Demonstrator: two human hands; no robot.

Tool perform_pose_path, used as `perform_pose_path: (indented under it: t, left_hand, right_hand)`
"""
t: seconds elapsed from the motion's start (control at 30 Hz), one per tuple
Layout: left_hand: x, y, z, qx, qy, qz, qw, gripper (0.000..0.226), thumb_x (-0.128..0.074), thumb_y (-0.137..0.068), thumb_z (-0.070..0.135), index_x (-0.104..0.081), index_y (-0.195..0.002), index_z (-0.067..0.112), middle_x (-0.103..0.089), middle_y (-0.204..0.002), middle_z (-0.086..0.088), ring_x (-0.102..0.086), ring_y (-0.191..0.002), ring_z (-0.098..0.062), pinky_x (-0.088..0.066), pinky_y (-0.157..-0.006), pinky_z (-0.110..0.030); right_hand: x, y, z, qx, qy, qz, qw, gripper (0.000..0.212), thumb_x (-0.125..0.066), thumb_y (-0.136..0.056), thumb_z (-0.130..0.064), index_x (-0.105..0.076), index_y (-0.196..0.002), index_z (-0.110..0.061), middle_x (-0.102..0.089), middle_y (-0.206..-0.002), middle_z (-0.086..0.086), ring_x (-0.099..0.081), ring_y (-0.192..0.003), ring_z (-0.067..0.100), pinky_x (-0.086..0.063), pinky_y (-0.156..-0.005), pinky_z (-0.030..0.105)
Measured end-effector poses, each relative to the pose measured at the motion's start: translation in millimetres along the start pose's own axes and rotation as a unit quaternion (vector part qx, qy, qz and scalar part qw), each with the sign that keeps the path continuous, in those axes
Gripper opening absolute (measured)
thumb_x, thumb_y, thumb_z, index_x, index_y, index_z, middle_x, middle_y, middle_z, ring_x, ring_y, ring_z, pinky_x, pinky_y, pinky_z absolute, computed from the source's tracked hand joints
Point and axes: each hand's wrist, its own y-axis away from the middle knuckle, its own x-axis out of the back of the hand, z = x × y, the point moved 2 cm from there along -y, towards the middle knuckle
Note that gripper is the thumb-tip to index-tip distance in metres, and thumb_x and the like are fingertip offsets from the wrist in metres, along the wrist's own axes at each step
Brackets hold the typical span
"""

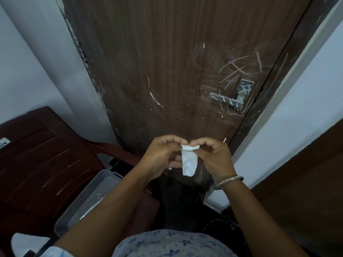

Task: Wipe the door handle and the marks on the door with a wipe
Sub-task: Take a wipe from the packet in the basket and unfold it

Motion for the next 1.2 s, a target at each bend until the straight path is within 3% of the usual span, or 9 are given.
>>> perform_pose_path:
  t: [0.13,0.23,0.4,0.5,0.6,0.8,1.0,1.2]
  left_hand:
    - [0.0,-3.0,-0.1,-0.016,-0.009,0.010,1.000,0.007,-0.061,-0.085,0.007,-0.067,-0.081,0.008,-0.071,-0.075,-0.009,-0.070,-0.069,-0.021,-0.058,-0.058,-0.034]
    - [0.7,-5.8,-1.0,-0.042,-0.027,0.029,0.998,0.010,-0.064,-0.081,-0.001,-0.066,-0.083,0.008,-0.068,-0.071,-0.004,-0.070,-0.070,-0.016,-0.059,-0.058,-0.030]
    - [-1.9,-7.6,1.3,-0.067,-0.048,0.045,0.996,0.025,-0.066,-0.079,-0.003,-0.060,-0.101,0.007,-0.068,-0.076,0.000,-0.069,-0.070,-0.014,-0.060,-0.065,-0.036]
    - [-3.8,-7.1,-2.5,-0.033,-0.039,0.052,0.997,0.027,-0.066,-0.080,0.000,-0.058,-0.105,0.006,-0.065,-0.083,-0.010,-0.069,-0.072,-0.016,-0.060,-0.062,-0.035]
    - [-5.4,-4.8,-7.4,0.009,-0.053,0.024,0.998,0.019,-0.067,-0.081,0.006,-0.062,-0.099,0.004,-0.065,-0.089,-0.020,-0.069,-0.073,-0.021,-0.059,-0.060,-0.035]
    - [-0.7,-3.3,-6.1,-0.008,-0.057,0.010,0.998,0.021,-0.069,-0.077,-0.001,-0.063,-0.095,0.007,-0.064,-0.085,-0.018,-0.069,-0.068,-0.020,-0.058,-0.056,-0.032]
    - [-1.5,-3.4,-4.9,-0.034,-0.054,0.017,0.998,0.018,-0.065,-0.077,-0.008,-0.065,-0.085,0.008,-0.068,-0.079,-0.012,-0.068,-0.071,-0.020,-0.059,-0.060,-0.032]
    - [0.2,-4.0,-1.6,0.010,0.031,-0.001,0.999,0.011,-0.056,-0.083,-0.002,-0.067,-0.083,0.002,-0.072,-0.076,-0.010,-0.071,-0.075,-0.024,-0.059,-0.065,-0.031]
  right_hand:
    - [0.0,1.6,-1.2,-0.009,-0.011,0.001,1.000,0.041,-0.054,-0.076,0.020,-0.073,-0.073,-0.017,-0.071,-0.093,0.007,-0.066,-0.091,0.016,-0.053,-0.085,0.031]
    - [-0.7,2.8,-0.3,-0.037,-0.053,-0.001,0.998,0.036,-0.057,-0.079,0.015,-0.072,-0.086,-0.017,-0.070,-0.096,0.009,-0.065,-0.090,0.019,-0.053,-0.082,0.036]
    - [1.0,1.0,7.0,-0.082,-0.034,0.001,0.996,0.026,-0.064,-0.081,0.006,-0.067,-0.104,-0.005,-0.073,-0.080,0.001,-0.069,-0.074,0.010,-0.056,-0.066,0.025]
    - [3.2,1.9,6.1,-0.075,-0.048,-0.004,0.996,0.028,-0.063,-0.082,0.008,-0.068,-0.096,-0.015,-0.072,-0.071,-0.005,-0.068,-0.066,0.007,-0.053,-0.053,0.021]
    - [2.5,2.4,3.8,-0.065,-0.062,-0.004,0.996,0.031,-0.063,-0.081,0.010,-0.068,-0.092,-0.019,-0.073,-0.076,-0.003,-0.069,-0.068,0.009,-0.055,-0.055,0.023]
    - [-0.6,2.7,1.5,-0.061,-0.083,-0.017,0.995,0.028,-0.061,-0.080,0.014,-0.066,-0.087,-0.013,-0.071,-0.066,-0.009,-0.063,-0.055,0.000,-0.044,-0.042,0.013]
    - [0.1,2.2,0.1,-0.044,-0.071,-0.023,0.996,0.027,-0.059,-0.077,0.020,-0.067,-0.078,-0.006,-0.071,-0.069,-0.008,-0.063,-0.060,-0.002,-0.046,-0.048,0.012]
    - [4.3,2.1,0.5,-0.039,-0.035,-0.009,0.999,0.034,-0.061,-0.072,0.020,-0.071,-0.071,-0.012,-0.071,-0.092,0.003,-0.067,-0.084,0.010,-0.053,-0.070,0.020]
